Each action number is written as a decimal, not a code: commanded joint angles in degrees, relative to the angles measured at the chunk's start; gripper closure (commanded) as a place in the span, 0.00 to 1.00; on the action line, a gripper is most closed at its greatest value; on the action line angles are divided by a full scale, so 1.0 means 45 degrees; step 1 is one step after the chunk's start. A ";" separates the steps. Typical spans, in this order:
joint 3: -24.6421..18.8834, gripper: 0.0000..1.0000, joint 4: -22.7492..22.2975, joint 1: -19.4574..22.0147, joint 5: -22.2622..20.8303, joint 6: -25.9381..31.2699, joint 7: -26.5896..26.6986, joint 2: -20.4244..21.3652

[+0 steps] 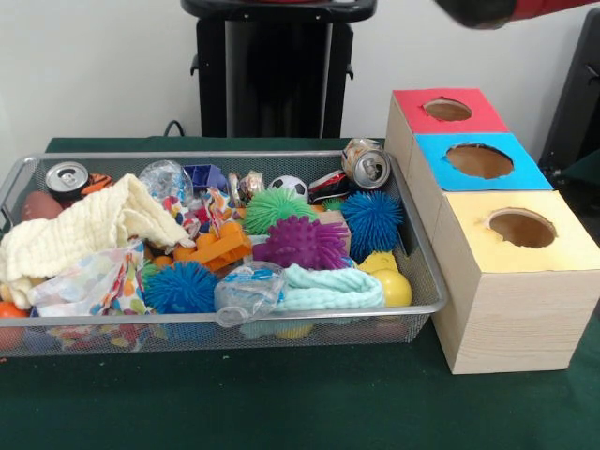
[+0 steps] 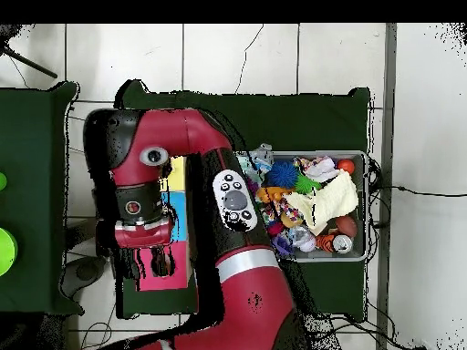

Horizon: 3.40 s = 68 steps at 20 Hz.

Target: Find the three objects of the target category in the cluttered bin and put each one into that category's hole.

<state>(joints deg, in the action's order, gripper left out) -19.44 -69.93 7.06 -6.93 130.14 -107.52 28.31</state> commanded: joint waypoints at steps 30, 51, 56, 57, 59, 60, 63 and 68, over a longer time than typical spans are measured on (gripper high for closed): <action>-0.0440 0.00 -0.4281 0.3364 -0.1365 -0.5148 0.0497 -0.1236; 0.0359 0.00 -0.4871 0.3067 -0.2363 -0.5956 -0.0764 -0.0623; 0.0554 0.00 -0.5244 0.3077 -0.2209 -0.6393 -0.1025 -0.0553; 0.0563 0.00 -0.5256 0.3076 -0.2209 -0.6442 -0.1023 -0.0553; 0.0560 0.00 -0.5263 0.3042 -0.2196 -0.6425 -0.1021 -0.0498; 0.0583 0.00 -0.5268 0.3063 -0.2213 -0.6502 -0.1001 -0.0550; 0.0632 0.00 -0.5327 0.3031 -0.2153 -0.6590 -0.1023 -0.0557; 0.0708 0.00 -0.5440 0.2902 -0.2027 -0.6688 -0.1071 -0.0362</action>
<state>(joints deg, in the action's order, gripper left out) -17.64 -90.71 20.97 -13.97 107.26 -107.52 26.56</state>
